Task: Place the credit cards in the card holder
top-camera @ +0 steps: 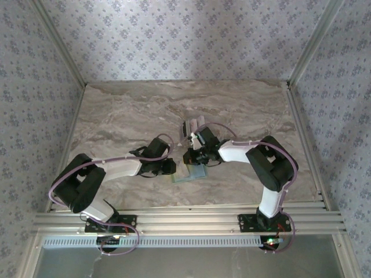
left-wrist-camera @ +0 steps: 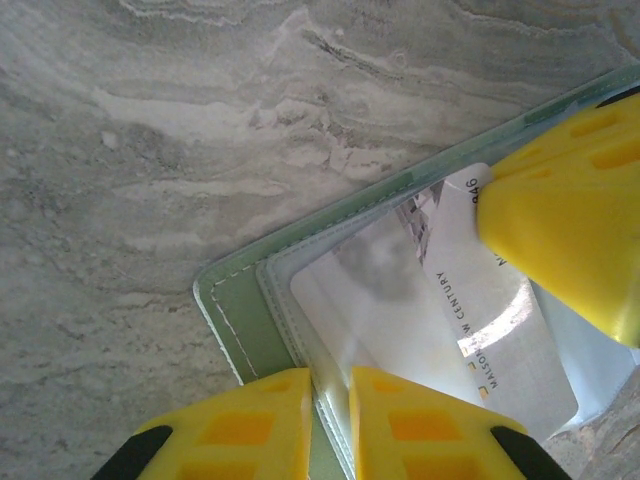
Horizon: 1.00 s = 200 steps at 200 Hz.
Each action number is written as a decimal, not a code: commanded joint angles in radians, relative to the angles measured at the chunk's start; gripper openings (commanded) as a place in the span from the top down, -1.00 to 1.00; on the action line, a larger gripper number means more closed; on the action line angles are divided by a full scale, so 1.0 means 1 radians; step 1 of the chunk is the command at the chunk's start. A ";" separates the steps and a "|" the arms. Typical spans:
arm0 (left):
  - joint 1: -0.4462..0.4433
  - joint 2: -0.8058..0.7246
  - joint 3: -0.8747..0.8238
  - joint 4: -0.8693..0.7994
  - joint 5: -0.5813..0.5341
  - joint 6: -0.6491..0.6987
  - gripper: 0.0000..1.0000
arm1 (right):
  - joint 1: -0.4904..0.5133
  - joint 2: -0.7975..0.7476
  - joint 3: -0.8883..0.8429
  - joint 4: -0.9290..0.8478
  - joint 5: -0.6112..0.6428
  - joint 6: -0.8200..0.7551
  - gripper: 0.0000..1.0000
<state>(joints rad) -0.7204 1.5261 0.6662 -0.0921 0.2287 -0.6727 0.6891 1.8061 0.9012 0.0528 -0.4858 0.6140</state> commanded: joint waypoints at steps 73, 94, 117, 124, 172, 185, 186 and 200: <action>-0.014 0.034 0.002 -0.032 -0.004 0.012 0.66 | 0.082 -0.023 -0.043 0.094 -0.013 0.100 1.00; -0.014 0.027 0.010 -0.051 -0.006 0.022 0.64 | 0.086 -0.051 -0.062 0.088 0.017 0.106 0.99; -0.012 0.019 0.008 -0.055 -0.006 0.027 0.59 | 0.084 -0.071 -0.078 0.083 0.044 0.106 0.90; -0.012 0.017 0.006 -0.055 -0.005 0.027 0.59 | 0.085 -0.072 -0.076 0.074 0.046 0.103 0.83; -0.006 0.011 0.003 -0.058 0.000 0.032 0.58 | 0.087 -0.071 -0.037 -0.013 0.062 0.056 0.47; -0.001 0.006 0.003 -0.064 0.003 0.035 0.58 | 0.089 -0.069 -0.028 -0.032 0.062 0.048 0.39; 0.000 0.005 0.003 -0.065 0.004 0.036 0.58 | 0.089 -0.068 -0.027 -0.033 0.062 0.047 0.38; 0.005 0.001 0.002 -0.069 0.011 0.039 0.57 | 0.089 -0.068 -0.018 -0.056 0.068 0.038 0.32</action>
<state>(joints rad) -0.7200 1.5261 0.6712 -0.1020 0.2340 -0.6601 0.7731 1.7451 0.8505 0.0772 -0.4084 0.6807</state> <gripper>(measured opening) 0.210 0.321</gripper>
